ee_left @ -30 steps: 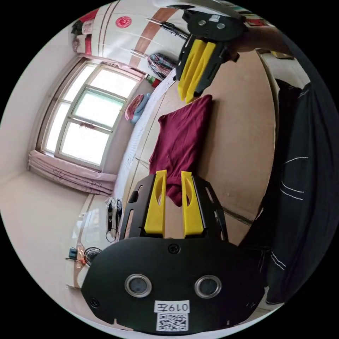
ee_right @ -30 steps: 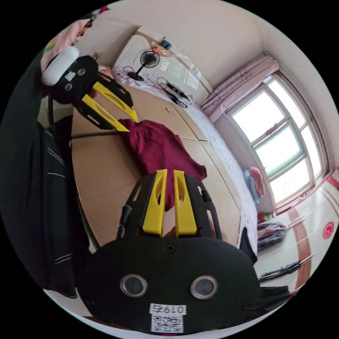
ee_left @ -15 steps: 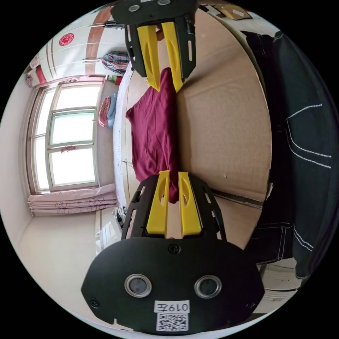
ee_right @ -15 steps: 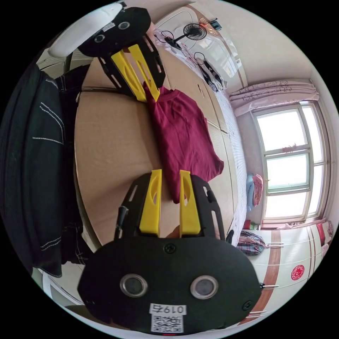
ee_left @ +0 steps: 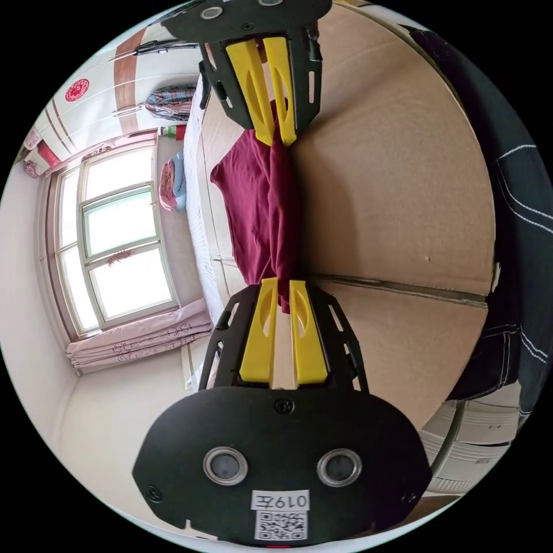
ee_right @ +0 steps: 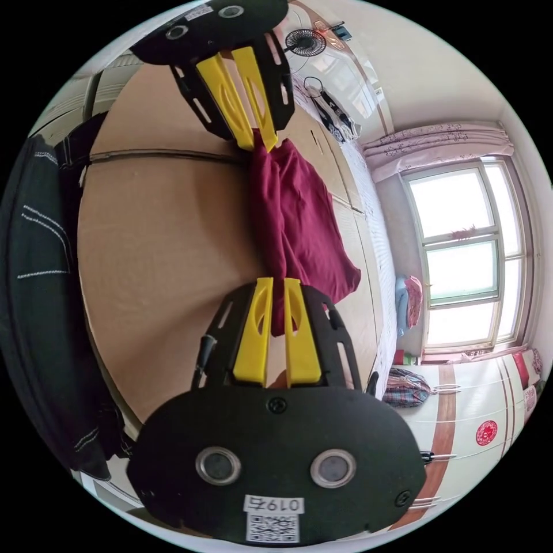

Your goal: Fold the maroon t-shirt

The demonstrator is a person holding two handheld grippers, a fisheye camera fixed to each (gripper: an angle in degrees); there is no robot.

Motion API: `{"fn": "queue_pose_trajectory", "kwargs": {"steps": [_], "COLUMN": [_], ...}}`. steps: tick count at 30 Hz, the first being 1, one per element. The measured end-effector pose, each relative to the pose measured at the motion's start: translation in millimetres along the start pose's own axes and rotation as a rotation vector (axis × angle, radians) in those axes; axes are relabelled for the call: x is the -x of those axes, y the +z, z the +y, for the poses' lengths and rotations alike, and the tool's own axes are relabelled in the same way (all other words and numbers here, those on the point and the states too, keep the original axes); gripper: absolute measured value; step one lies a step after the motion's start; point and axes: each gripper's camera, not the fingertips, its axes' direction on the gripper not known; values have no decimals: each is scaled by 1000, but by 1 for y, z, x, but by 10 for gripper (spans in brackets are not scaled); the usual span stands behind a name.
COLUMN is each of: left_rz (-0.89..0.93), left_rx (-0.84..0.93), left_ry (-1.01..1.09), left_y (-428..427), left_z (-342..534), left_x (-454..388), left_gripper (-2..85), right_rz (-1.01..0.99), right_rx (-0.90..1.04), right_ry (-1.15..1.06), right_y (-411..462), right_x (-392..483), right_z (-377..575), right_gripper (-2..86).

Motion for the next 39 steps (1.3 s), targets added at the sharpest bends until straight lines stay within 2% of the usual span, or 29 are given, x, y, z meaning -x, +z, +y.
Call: {"fn": "queue_pose_trajectory", "kwargs": {"steps": [8,15,22,29,31,33,37,39], "left_rz": [-21,-28,18,113,197,318,461,695], "left_rx": [114,76,30,-11,-51,-137,-241,-332], "left_ry": [-73,-61,-104,-146,-205,-375,-739,-935], "left_y": [46,68,103,149,159,179,237,299], "left_z": [30,54,93,164,189,233,303,337], "left_x": [23,36,82,141,164,211,301,359], "left_gripper": [13,13,12,18,21,26,50,83], "right_rz": [-45,-26,94,-39,-110,-191,-403,-530], "right_rx": [-49,-8,59,20,-11,-49,-115,-157], "right_ry": [38,-90,-147,-69,-24,72,459,644], "right_y": [2,-30,-65,-103,-116,-128,-127,-111], "right_x": [-33,-44,-63,-148,-180,-224,-361,-424], "right_z": [-36,-26,-19,2,13,29,77,100], "right_gripper": [34,28,23,56,56,47,17,13]}}
